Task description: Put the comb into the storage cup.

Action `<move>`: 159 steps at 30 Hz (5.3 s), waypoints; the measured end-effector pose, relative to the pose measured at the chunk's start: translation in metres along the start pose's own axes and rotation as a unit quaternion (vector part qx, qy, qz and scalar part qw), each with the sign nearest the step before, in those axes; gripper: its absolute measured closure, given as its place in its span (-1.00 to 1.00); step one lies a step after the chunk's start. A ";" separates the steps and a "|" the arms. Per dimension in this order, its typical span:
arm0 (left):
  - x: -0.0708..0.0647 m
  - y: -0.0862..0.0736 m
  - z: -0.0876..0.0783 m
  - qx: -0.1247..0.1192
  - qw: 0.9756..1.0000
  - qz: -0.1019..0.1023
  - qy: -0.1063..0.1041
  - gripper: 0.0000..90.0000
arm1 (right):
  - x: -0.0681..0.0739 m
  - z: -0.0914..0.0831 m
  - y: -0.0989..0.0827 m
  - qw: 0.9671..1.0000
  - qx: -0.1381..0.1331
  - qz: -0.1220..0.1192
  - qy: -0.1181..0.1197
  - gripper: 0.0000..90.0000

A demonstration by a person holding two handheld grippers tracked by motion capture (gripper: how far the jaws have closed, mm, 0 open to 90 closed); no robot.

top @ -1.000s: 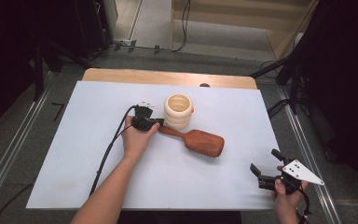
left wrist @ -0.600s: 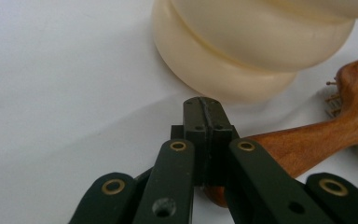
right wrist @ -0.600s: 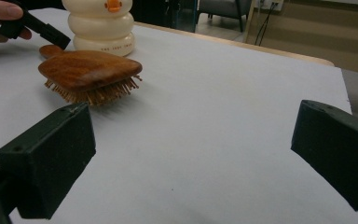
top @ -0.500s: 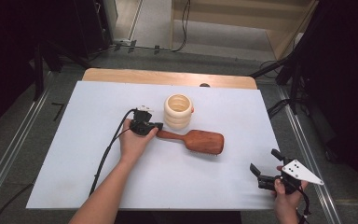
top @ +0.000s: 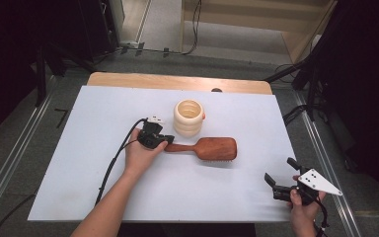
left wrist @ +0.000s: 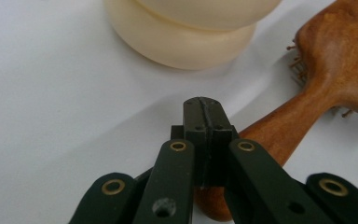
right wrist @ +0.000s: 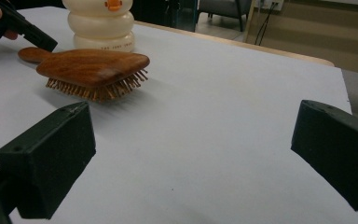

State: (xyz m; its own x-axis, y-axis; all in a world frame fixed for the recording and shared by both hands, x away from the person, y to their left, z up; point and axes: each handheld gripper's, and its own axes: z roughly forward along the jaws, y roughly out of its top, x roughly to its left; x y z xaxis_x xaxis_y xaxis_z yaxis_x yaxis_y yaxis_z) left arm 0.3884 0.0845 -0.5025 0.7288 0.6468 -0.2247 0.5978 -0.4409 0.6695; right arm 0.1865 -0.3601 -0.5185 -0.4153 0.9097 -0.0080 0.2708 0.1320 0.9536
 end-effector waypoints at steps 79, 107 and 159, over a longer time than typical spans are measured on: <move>-0.050 0.043 0.037 0.143 0.949 0.266 -0.086 0.36 | 0.000 0.000 0.000 1.000 0.001 0.003 0.003 -1.00; -0.059 0.037 0.033 0.126 0.936 0.318 -0.086 0.60 | 0.000 0.000 -0.001 1.000 0.001 0.002 0.003 -1.00; -0.065 0.026 0.004 -0.016 0.961 0.254 -0.106 0.60 | 0.026 0.011 0.026 0.998 0.032 0.020 0.042 -1.00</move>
State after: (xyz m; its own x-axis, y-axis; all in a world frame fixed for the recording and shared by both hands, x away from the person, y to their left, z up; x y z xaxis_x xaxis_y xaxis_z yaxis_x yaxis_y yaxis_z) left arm 0.3579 0.0285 -0.4727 0.9775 0.2107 -0.0006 0.1394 -0.6444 0.7519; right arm 0.1922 -0.3287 -0.4971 -0.4736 0.8788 0.0580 0.3425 0.1231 0.9314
